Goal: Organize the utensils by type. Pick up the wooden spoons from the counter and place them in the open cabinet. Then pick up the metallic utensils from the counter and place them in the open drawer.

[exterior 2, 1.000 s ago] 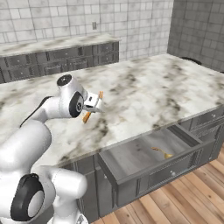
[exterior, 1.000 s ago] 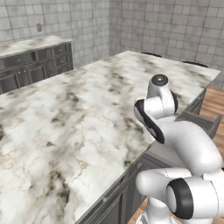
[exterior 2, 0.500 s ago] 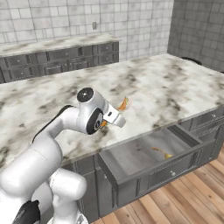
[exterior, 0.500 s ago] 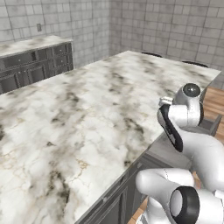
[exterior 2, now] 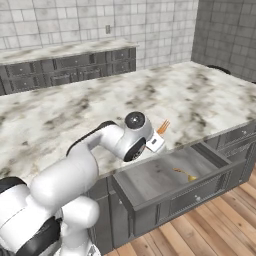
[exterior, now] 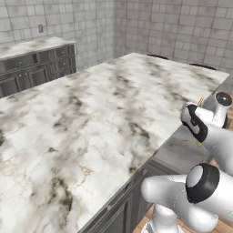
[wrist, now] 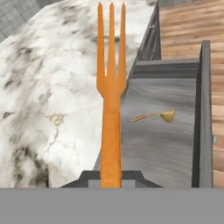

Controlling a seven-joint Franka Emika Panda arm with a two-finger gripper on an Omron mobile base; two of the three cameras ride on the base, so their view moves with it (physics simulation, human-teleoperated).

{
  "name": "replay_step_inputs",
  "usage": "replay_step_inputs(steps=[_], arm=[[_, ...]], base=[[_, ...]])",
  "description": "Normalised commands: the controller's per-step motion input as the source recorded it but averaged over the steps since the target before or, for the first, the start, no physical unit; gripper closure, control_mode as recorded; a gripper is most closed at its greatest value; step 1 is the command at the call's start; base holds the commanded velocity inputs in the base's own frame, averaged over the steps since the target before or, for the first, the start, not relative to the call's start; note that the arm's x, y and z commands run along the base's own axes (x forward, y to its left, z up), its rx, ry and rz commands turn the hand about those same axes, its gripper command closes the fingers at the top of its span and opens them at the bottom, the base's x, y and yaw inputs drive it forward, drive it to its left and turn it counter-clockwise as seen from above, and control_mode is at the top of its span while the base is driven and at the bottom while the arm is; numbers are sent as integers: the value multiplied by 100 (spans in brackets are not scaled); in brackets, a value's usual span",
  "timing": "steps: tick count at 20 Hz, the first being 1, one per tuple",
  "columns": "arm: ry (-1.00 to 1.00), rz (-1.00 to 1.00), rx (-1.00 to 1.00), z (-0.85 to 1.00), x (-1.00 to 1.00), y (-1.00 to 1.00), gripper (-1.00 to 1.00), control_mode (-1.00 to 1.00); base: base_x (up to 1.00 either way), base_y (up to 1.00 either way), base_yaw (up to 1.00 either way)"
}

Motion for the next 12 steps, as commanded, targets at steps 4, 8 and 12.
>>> replay_step_inputs(steps=[4, 8, 12], arm=[[24, 0, 0, -55, 48, -38, 100, -100], [25, -6, 0, -71, 43, -36, 100, -100], [8, -7, 0, -69, 38, -44, 100, -100]], base=[[0, 0, 0], [0, 0, 0], [0, 0, 0]])
